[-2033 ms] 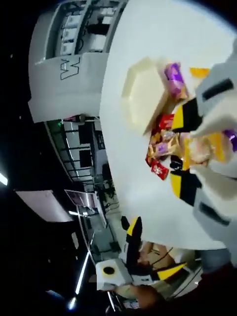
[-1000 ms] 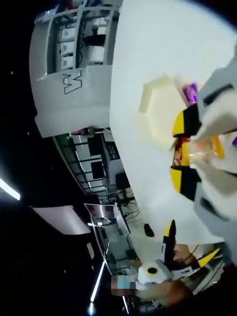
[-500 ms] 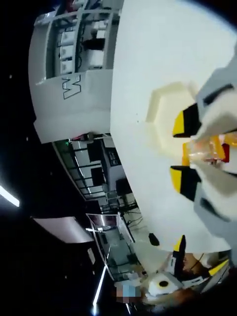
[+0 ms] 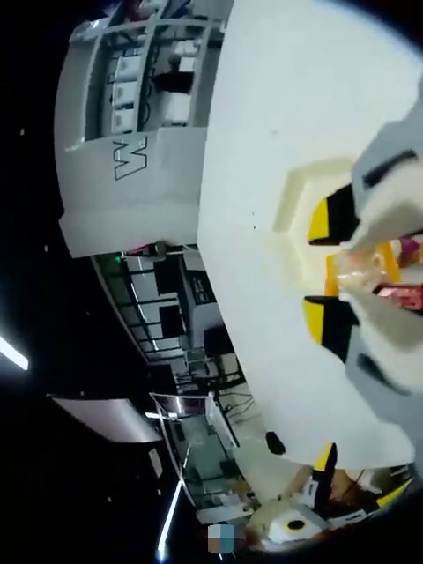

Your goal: Place the target food into the container with the food tongs after gripping and lifting it, then release it inside without dropping or visibly crushing the food.

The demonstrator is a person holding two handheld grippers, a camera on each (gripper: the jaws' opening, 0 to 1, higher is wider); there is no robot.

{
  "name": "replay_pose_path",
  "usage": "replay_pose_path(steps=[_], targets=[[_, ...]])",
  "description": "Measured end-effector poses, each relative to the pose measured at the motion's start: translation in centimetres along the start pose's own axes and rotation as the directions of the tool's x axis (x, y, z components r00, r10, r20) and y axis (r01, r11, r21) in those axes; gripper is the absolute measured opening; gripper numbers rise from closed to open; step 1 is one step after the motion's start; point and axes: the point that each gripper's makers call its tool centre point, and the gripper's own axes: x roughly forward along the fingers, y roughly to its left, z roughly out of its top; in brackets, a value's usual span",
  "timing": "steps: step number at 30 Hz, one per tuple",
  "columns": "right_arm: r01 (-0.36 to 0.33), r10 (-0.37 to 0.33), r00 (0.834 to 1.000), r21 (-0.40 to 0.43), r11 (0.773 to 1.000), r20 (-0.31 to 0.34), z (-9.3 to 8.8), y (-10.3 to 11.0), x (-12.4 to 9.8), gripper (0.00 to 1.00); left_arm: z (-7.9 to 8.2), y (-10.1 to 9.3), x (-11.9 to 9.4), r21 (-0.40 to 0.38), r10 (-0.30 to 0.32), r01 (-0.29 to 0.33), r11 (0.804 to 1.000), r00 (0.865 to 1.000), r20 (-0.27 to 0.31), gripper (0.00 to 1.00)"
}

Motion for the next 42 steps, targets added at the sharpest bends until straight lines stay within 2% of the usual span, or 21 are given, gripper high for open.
replay_pose_path(steps=[6,10,16,32,42], targets=[[-0.001,0.001,1.0,-0.006,1.0,0.007,0.3,0.1,0.3,0.17,-0.1,0.5,-0.1,0.005,0.008,-0.008,1.0,1.0,-0.007,0.9],[0.002,-0.004,0.999,0.033,0.999,0.047,1.1,-0.4,0.3,0.21,-0.3,0.6,-0.1,0.004,0.01,-0.01,1.0,1.0,-0.012,0.9],[0.011,-0.011,0.999,0.011,1.0,0.043,1.1,-0.6,-0.2,0.21,-0.5,0.6,0.0,0.008,0.006,-0.006,1.0,1.0,-0.018,0.9],[0.011,-0.011,1.0,-0.035,0.999,0.018,0.4,-0.4,-2.1,0.21,0.1,0.0,-0.2,0.019,-0.002,0.002,1.0,1.0,-0.007,0.9],[0.012,-0.014,1.0,-0.064,0.998,-0.018,-1.5,-0.6,-3.6,0.22,0.2,-0.4,-0.4,0.028,-0.005,0.005,1.0,1.0,-0.004,0.9]])
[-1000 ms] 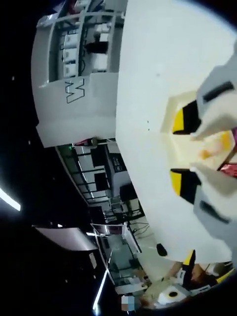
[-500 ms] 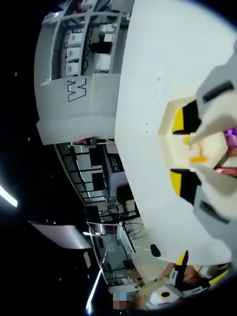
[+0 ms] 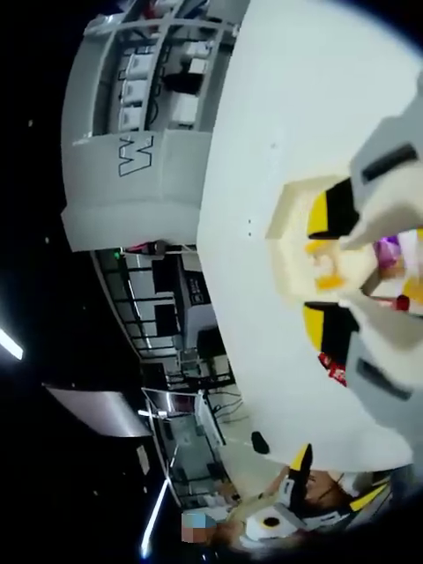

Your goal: Place the target food into the container with the food tongs after gripping and lifting it, then release it inside without dropping or visibly crushing the food.

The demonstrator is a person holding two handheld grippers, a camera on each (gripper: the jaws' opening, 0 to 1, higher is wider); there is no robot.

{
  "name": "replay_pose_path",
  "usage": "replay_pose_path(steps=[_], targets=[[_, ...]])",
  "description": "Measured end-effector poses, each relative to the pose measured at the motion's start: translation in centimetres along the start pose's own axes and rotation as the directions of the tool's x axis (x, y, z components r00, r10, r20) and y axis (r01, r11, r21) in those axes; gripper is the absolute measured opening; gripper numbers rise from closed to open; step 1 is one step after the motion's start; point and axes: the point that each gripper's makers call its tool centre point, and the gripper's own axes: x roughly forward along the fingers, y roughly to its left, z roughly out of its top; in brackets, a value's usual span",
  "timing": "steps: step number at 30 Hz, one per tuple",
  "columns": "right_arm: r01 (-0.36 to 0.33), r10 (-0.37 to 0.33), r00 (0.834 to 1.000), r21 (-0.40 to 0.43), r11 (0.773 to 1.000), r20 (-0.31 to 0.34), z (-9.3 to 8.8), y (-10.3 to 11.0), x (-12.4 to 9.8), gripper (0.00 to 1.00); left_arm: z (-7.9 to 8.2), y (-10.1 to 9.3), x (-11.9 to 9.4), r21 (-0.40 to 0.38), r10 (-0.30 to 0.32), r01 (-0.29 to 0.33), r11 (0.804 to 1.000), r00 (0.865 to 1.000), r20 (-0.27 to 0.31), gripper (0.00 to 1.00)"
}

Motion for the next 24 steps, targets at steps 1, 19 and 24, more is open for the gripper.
replay_pose_path(steps=[1,19,24], targets=[[-0.001,0.001,1.0,0.005,1.0,-0.002,-0.3,-0.1,-0.3,0.22,0.0,0.0,0.0,0.002,0.0,0.0,1.0,1.0,0.001,0.9],[0.01,-0.007,0.998,0.049,0.999,-0.063,-5.4,-0.2,-2.1,0.22,-0.2,-0.9,0.1,0.023,-0.012,0.012,1.0,1.0,-0.004,0.89],[0.012,-0.007,0.996,0.058,0.998,-0.089,-6.7,-0.4,-2.3,0.22,-0.1,-0.9,-0.1,0.023,-0.01,0.01,1.0,1.0,-0.002,0.88]])
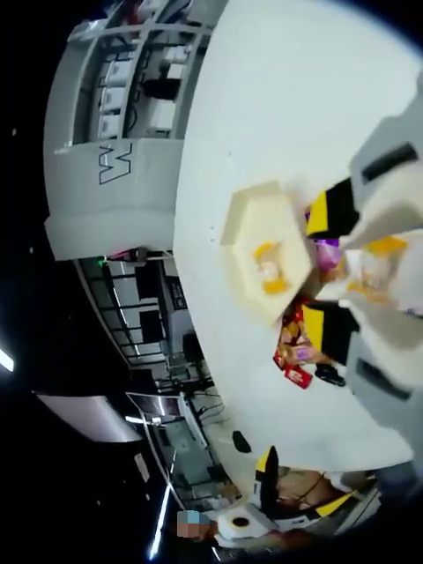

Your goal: Place the target food into the container with the food tongs after gripping and lifting it, then release it inside without dropping or visibly crushing the food.

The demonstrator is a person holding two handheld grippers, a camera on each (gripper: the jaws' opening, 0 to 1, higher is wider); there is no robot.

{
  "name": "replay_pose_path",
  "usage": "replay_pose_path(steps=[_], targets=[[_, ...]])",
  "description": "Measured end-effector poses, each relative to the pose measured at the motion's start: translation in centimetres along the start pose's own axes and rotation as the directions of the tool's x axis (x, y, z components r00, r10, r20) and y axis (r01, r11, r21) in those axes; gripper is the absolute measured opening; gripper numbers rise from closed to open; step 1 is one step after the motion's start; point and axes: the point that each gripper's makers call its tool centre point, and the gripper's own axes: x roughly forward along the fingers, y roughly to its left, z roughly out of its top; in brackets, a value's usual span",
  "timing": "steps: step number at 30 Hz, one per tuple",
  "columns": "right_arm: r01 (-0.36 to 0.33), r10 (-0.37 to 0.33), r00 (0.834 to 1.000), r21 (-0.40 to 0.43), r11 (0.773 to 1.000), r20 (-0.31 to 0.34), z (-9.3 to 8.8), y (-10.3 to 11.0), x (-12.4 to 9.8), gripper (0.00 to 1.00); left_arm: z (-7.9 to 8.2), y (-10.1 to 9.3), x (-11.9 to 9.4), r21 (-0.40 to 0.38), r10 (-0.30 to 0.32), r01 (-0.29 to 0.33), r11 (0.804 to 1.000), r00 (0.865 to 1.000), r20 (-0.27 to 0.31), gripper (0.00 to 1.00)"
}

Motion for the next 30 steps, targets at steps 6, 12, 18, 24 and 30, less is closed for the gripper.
replay_pose_path(steps=[6,12,18,24,30], targets=[[0.003,-0.003,1.0,0.026,1.0,-0.027,-1.1,-0.3,-0.1,0.22,0.1,0.0,-0.1,0.005,0.002,-0.002,1.0,1.0,-0.002,0.88],[0.003,-0.001,0.999,0.067,0.998,-0.033,-1.5,-0.5,-0.6,0.22,0.2,-0.2,-0.1,0.009,0.0,0.0,1.0,1.0,-0.001,0.88],[-0.006,0.011,0.999,0.116,0.993,-0.047,-2.1,0.0,-1.5,0.22,0.2,-0.5,0.0,0.014,-0.006,0.006,1.0,1.0,-0.002,0.88],[-0.023,0.031,0.998,0.146,0.989,-0.059,-2.6,0.8,-2.3,0.22,0.1,-0.8,0.2,0.022,-0.015,0.015,1.0,1.0,-0.004,0.88],[-0.023,0.03,0.998,0.13,0.991,-0.052,-2.3,1.2,-2.5,0.22,0.4,-1.1,0.3,0.03,-0.022,0.022,0.999,1.0,-0.002,0.87]])
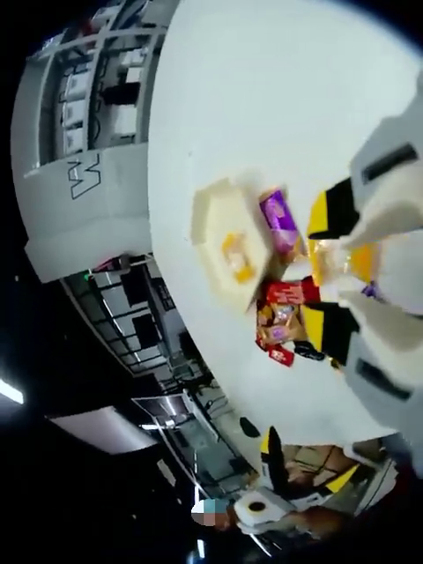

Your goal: Place the target food into the container with the food tongs after gripping and lifting it, then release it inside without dropping or visibly crushing the food.

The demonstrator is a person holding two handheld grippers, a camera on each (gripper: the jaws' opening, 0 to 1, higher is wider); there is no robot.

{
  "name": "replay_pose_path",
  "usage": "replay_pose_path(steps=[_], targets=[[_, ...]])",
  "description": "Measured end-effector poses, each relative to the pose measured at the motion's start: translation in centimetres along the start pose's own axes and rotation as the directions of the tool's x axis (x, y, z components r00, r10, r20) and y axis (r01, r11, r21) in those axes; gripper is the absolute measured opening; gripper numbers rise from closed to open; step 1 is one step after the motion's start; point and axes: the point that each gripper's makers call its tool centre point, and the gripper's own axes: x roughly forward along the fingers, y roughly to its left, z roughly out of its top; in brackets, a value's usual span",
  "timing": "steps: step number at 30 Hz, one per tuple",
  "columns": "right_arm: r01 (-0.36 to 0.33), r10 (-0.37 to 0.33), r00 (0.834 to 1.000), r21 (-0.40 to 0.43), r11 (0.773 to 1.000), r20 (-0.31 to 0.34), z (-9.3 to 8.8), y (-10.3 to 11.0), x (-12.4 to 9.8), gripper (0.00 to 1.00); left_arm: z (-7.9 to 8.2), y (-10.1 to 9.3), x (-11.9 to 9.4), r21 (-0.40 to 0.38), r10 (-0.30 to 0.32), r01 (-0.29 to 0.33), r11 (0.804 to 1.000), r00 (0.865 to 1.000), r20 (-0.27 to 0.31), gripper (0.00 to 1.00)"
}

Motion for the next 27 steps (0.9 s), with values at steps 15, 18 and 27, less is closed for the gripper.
replay_pose_path(steps=[15,18,27], targets=[[0.018,-0.019,1.0,-0.132,0.991,-0.011,-0.5,0.1,2.6,0.24,-0.1,0.6,-0.6,0.0,0.022,-0.022,1.0,1.0,-0.005,0.87],[0.028,-0.027,1.0,-0.146,0.989,0.005,-0.5,-0.1,2.9,0.24,-0.3,0.8,-0.7,-0.005,0.025,-0.025,1.0,1.0,-0.012,0.87],[0.042,-0.045,0.999,-0.194,0.98,-0.012,-0.8,-0.1,3.3,0.22,-0.3,1.5,-0.7,-0.069,0.043,-0.042,0.997,0.999,0.003,0.92]])
